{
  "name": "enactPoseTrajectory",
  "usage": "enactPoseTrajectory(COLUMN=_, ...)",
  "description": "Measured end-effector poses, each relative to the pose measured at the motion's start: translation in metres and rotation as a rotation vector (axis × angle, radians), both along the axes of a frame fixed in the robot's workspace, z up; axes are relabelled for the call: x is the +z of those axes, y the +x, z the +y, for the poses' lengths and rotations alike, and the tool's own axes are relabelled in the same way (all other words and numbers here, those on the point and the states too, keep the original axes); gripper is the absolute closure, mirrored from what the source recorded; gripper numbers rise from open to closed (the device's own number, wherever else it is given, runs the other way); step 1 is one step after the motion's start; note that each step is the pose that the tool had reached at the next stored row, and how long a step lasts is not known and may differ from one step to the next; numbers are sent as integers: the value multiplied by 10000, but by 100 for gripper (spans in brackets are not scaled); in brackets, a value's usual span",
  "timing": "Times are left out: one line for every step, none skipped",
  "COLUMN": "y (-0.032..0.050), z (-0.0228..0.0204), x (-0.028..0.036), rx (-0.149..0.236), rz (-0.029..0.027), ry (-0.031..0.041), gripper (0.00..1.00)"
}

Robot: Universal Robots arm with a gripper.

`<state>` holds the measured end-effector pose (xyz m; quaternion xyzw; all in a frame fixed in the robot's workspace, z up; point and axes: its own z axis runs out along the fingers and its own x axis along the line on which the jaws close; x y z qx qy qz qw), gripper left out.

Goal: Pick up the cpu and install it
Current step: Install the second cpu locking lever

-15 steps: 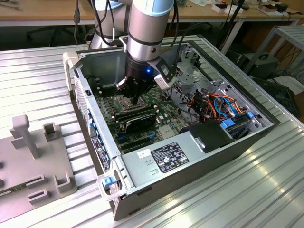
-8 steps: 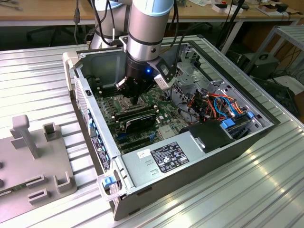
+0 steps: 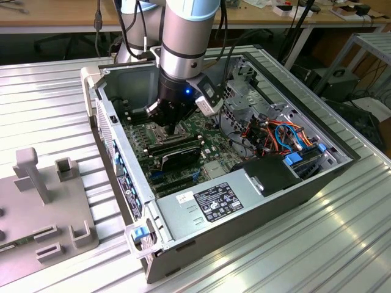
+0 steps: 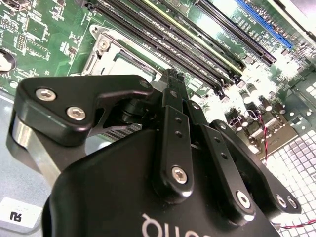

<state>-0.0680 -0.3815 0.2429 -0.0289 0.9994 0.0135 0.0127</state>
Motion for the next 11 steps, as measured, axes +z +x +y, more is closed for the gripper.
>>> enactPoseTrajectory(y=-2, z=0, x=0, rx=-1, rz=0, ry=0, gripper=89)
enactPoseTrajectory(y=-3, z=0, x=0, rx=-1, rz=0, ry=0, gripper=89)
enactPoseTrajectory(y=-3, z=0, x=0, rx=-1, rz=0, ry=0, gripper=89)
enactPoseTrajectory(y=-4, z=0, x=0, rx=-1, rz=0, ry=0, gripper=89)
enactPoseTrajectory(y=-5, z=0, x=0, rx=-1, rz=0, ry=0, gripper=89)
enactPoseTrajectory(y=-7, z=0, x=0, rx=-2, rz=0, ry=0, gripper=89)
enactPoseTrajectory(y=-7, z=0, x=0, rx=-2, rz=0, ry=0, gripper=89)
enactPoseTrajectory(y=-16, z=0, x=0, rx=-1, rz=0, ry=0, gripper=89)
enactPoseTrajectory(y=-23, z=0, x=0, rx=-1, rz=0, ry=0, gripper=89)
enactPoseTrajectory(y=-23, z=0, x=0, rx=-1, rz=0, ry=0, gripper=89)
enactPoseTrajectory(y=-24, z=0, x=0, rx=-1, rz=0, ry=0, gripper=89)
